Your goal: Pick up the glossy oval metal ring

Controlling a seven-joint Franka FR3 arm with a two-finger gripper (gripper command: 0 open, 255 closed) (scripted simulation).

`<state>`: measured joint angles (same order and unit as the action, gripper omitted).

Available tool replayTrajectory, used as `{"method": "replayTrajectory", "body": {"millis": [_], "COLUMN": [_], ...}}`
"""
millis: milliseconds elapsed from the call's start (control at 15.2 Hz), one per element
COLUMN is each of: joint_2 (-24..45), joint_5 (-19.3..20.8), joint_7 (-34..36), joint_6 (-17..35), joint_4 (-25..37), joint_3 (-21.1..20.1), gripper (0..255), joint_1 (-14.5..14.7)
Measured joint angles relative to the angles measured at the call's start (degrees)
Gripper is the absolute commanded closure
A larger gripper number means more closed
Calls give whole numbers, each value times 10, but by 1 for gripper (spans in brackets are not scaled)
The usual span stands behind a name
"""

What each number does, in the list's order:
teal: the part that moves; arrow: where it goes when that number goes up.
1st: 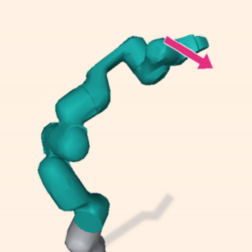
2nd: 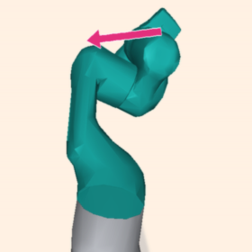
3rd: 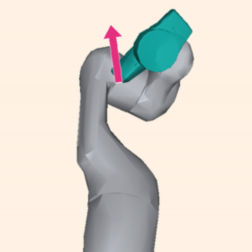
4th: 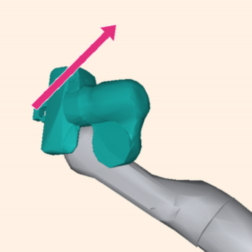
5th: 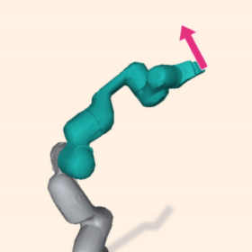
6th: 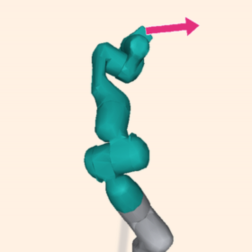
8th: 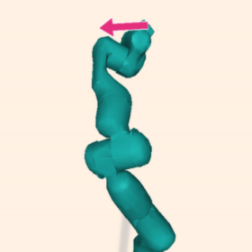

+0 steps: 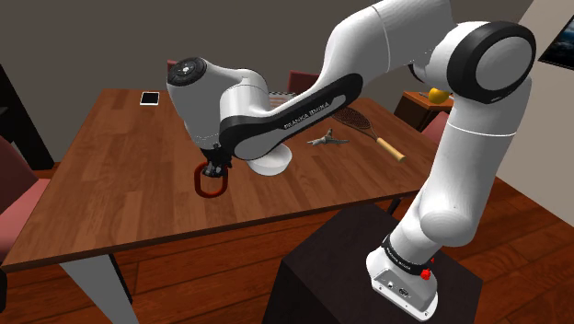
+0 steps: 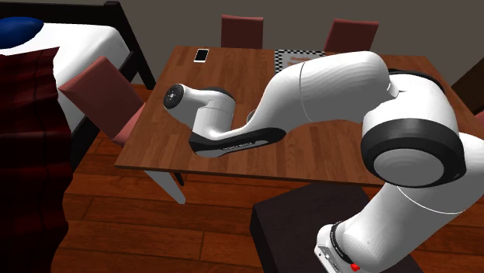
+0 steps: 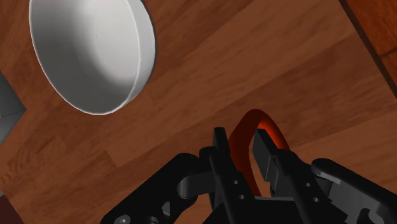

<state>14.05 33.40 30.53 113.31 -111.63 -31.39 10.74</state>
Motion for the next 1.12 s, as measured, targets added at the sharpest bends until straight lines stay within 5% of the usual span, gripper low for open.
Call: {"method": "replayTrajectory", "body": {"millis": [1122], "joint_2": [-45], "joint_5": [-40], "joint_7": [-49], "joint_6": [-69], "joint_4": [44], "joint_3": [-9], "gripper": [255], "joint_1": [-5]}}
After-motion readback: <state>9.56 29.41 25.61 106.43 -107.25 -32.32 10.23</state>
